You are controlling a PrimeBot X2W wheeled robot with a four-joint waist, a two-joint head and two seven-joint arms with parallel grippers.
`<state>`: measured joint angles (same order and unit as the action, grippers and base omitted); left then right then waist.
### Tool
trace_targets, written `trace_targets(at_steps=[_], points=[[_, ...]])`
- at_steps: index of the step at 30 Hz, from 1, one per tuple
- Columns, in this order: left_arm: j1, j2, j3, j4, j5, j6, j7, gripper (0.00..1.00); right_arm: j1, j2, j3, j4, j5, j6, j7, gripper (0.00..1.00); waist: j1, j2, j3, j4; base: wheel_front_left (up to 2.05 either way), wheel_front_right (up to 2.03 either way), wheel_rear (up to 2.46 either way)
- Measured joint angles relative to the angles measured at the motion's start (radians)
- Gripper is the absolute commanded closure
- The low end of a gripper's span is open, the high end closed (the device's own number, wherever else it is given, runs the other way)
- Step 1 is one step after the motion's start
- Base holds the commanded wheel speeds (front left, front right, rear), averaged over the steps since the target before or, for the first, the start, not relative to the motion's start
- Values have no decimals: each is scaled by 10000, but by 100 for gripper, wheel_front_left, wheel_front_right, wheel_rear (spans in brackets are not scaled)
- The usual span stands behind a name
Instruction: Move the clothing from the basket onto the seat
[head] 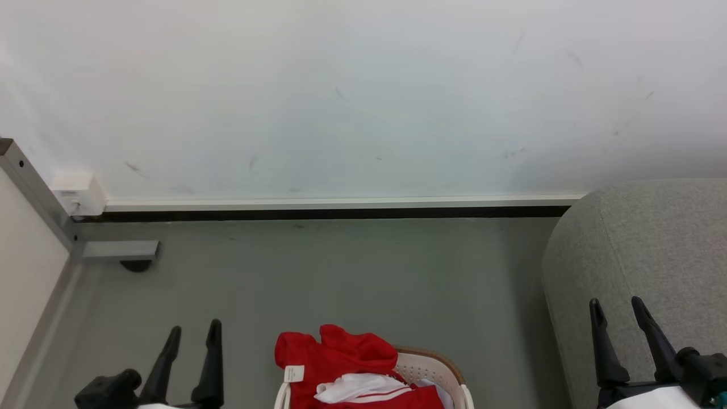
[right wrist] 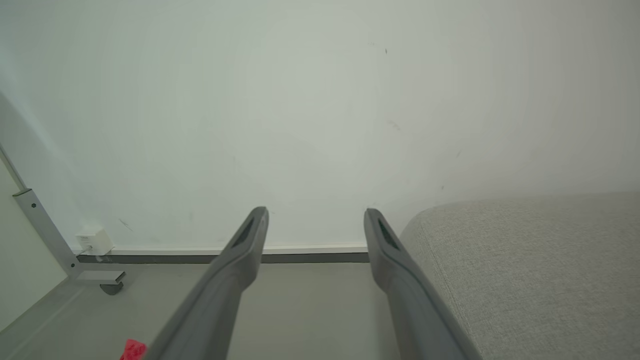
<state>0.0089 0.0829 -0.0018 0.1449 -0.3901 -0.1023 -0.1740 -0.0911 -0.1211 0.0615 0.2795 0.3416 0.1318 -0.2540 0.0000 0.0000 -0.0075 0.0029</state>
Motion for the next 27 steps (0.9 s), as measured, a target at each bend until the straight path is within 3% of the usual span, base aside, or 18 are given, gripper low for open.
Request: trace_targets(at_steps=[27], points=[[172,121,-165,42,2238,-134,-564,0,97,497,-713,174,-2646,0,-29,0,0,0,29,11,0,0,0]])
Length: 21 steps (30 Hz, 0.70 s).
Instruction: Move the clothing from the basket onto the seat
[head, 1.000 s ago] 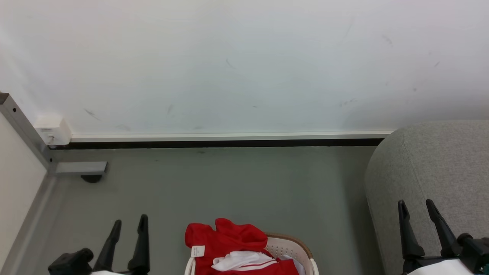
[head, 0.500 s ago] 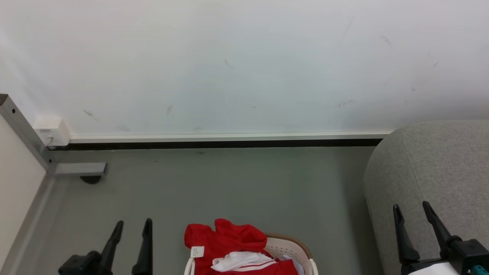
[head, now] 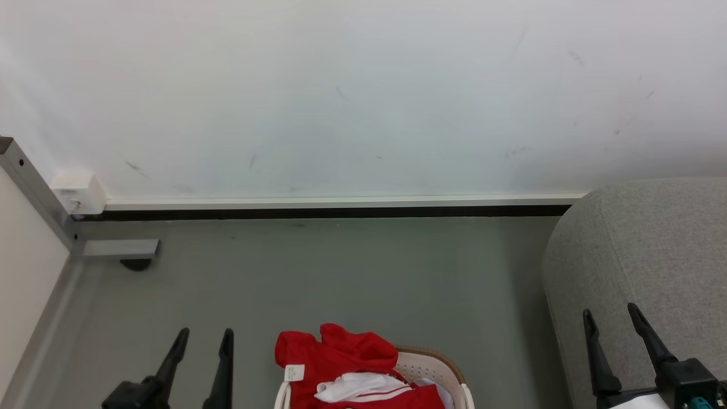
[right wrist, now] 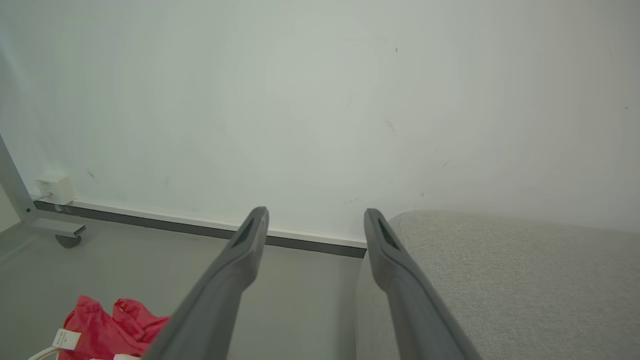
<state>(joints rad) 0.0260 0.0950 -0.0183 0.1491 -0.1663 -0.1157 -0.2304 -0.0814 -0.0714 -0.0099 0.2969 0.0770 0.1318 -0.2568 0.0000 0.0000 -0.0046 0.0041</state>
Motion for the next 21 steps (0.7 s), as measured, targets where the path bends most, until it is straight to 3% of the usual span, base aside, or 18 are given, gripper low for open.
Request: trace_targets(at_steps=[10,21], points=[[75,12,-40,0,734,-71,-192,0,22,128,-194,69,-918,0,-10,0,0,0,-2,-11,0,0,0],[126,13,-35,111,1118,-115,-336,0,49,236,-316,173,-1104,0,-13,0,0,0,-8,-39,0,0,0]])
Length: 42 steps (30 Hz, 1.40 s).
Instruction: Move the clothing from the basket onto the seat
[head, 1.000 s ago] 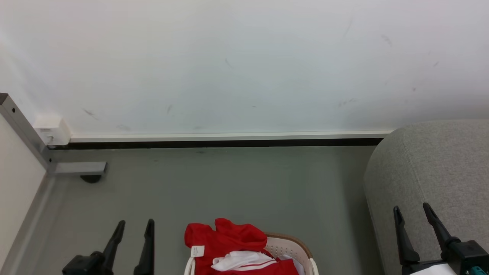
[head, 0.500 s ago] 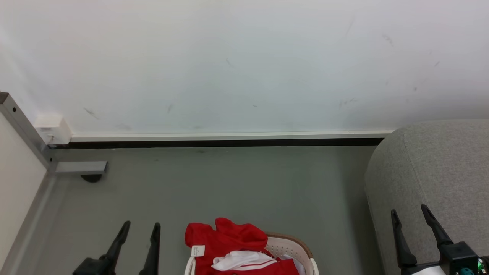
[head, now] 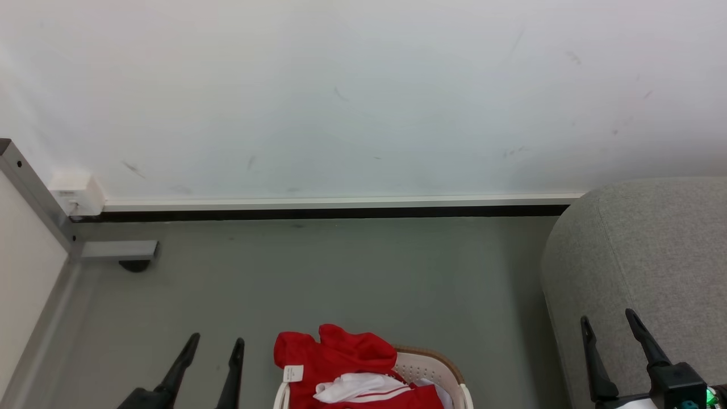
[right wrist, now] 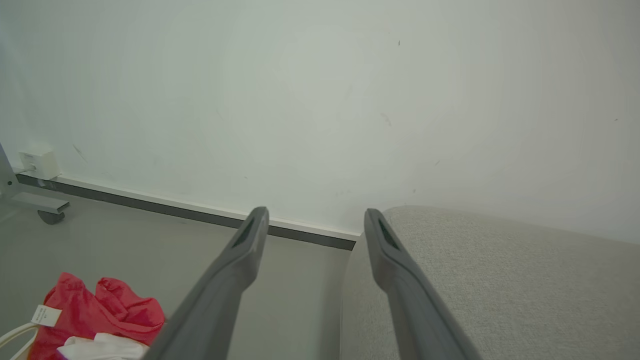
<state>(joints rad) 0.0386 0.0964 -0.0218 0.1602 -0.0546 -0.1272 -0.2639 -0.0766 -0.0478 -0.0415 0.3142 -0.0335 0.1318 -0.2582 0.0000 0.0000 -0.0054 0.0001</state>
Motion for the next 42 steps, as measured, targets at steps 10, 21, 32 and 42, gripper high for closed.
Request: trace_targets(at_steps=[10,21,32,42], points=[[0,-50,84,71,-186,-15,0,0,9,2,117,13,353,0,0,0,0,0,16,-31,0,0,0],[-264,25,-224,105,-249,-42,-2,0,-208,6,169,-176,570,0,-13,0,0,0,507,-272,0,0,0],[-2623,978,-3218,1396,-725,-44,-2,0,-1406,0,196,-1057,792,0,-27,0,1,0,2629,-531,0,0,0],[-5301,1647,-5963,3906,-1014,-44,-2,0,-2778,2,516,-2063,1053,0,-29,0,3,0,5214,-946,0,0,0]])
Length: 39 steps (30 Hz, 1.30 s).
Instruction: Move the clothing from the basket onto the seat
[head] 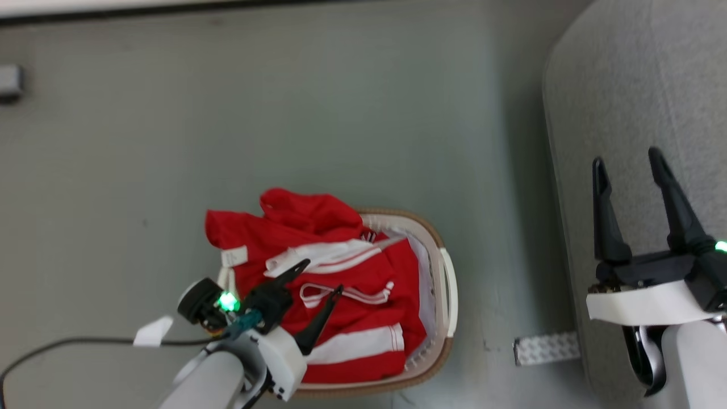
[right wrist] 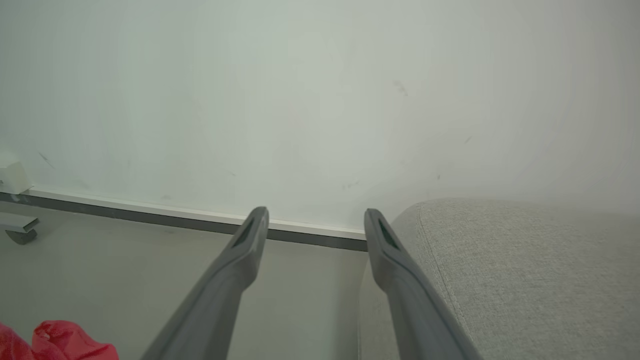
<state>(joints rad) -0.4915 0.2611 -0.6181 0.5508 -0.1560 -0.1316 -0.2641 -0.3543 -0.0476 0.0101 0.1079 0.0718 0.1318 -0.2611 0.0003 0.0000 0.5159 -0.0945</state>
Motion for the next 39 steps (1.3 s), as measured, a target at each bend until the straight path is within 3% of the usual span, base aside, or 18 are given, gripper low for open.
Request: trace_targets(at_steps=[12,28,29,30,31,39], points=[[-2369,364,-1933,2508,-322,0,31,0,-758,-2,159,-1239,397,0,0,0,0,0,2610,-640,0,0,0],[-4047,583,-2495,4125,-489,0,-2,0,-641,0,163,-2046,915,0,2,0,-2,0,4288,-1327,0,0,0],[-4066,585,-2527,4140,-525,0,-2,54,-639,0,167,-2044,940,0,2,0,-2,0,4295,-1343,0,0,0],[-4069,585,-2558,4157,-570,0,-2,81,-639,0,167,-2034,966,0,2,0,-2,-1,4286,-1352,0,0,0],[-4068,589,-2585,4159,-596,0,-2,100,-639,0,171,-2017,970,0,2,0,-2,0,4263,-1358,0,0,0],[-3471,589,-2314,3457,-1371,0,0,100,-560,0,136,-1590,1074,2,0,0,-3,0,3528,-1329,0,0,0]])
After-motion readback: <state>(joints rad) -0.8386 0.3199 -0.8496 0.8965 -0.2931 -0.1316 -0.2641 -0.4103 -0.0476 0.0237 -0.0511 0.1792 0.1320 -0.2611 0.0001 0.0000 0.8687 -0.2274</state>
